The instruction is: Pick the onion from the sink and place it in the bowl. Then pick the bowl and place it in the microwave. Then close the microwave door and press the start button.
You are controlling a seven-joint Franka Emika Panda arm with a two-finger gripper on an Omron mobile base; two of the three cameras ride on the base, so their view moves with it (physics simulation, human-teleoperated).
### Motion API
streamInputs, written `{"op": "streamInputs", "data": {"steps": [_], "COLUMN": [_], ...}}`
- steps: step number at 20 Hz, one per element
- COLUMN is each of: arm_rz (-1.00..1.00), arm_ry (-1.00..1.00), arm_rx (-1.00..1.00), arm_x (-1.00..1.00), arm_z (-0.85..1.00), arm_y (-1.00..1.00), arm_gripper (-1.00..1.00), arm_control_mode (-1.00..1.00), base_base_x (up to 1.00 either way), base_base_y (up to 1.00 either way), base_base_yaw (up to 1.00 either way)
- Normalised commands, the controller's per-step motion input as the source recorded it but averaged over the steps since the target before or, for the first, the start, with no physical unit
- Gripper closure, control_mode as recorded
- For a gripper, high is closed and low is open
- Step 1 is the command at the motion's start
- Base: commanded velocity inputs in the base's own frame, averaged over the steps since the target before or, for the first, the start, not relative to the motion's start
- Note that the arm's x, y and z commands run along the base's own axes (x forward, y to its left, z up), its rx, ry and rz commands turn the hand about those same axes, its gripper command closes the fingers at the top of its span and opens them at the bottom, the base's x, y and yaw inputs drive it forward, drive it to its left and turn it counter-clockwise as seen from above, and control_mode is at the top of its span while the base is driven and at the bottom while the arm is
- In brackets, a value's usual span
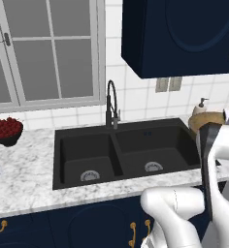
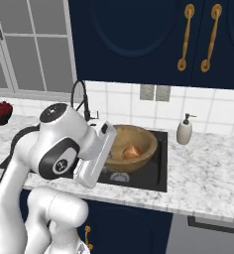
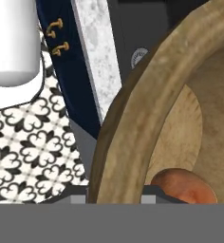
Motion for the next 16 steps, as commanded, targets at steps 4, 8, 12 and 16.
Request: {"op": "streamInputs", "data": {"steps": [4,8,12,16], "arm_rz": [0.11,0.14,0.16,0.13], "arm_ry": [0.02,-0.01,-0.01,-0.04], "arm_rx": [0.01,0.0,0.04,0.05], "arm_x": [-0.24,-0.41,-0.51,-0.48], "arm_z": [0.84,0.55,0.64,0.37], "arm_y": [0.82,0.39,0.13,0.64], "arm_gripper": [1.0,1.0,1.0,1.0], "arm_control_mode": [-1.0,-1.0,-1.0,-1.0], "base_base_x": [0.0,0.0,0.0,0.0], "base_base_y": [0.0,0.0,0.0,0.0], "base_base_yaw": [0.0,0.0,0.0,0.0]}}
